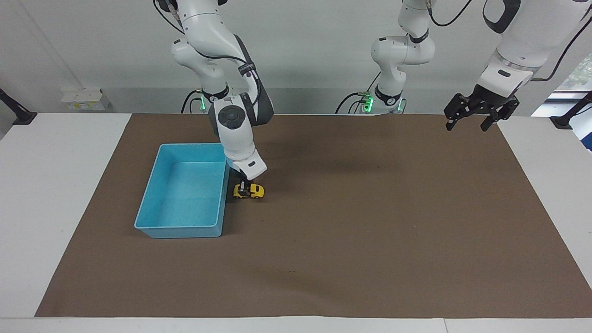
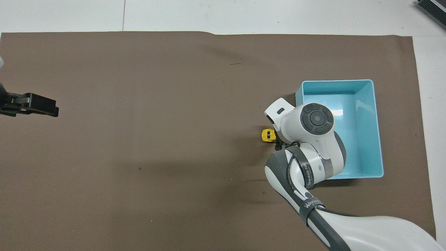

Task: Wind up and store yellow beetle car
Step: 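Lower the right gripper onto the yellow car beside the bin and grasp it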

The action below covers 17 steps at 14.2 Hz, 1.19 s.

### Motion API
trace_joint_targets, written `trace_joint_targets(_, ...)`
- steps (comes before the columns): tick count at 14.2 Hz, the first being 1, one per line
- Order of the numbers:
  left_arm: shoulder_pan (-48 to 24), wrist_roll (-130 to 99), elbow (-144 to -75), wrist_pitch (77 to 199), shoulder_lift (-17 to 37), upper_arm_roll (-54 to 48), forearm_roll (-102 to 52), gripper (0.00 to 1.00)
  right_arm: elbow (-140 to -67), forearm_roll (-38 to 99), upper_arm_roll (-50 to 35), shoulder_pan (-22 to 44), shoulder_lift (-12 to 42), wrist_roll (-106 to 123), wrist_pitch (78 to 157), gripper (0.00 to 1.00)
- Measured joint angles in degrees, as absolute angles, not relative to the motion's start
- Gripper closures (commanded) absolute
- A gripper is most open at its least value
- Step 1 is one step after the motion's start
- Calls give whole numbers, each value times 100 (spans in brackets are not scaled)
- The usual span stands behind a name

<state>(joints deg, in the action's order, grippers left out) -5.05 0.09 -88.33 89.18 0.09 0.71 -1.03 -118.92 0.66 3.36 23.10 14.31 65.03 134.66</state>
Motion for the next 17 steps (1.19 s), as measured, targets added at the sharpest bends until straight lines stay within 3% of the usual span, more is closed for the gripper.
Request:
trace_joint_targets(2,-505,9,-8833,8918,9,71,-103,0,-11891,63,332,2313,1415,6513,13457,89)
trace_joint_targets(9,-505,9,-8833,8918,9,71,-103,0,-11538,60,328,2439,1407,6538,13178,89)
trace_joint_targets(17,-505,9,-8833,8918,9,71,-103,0,-10595,66,395,2376,1088,6519,11752,89)
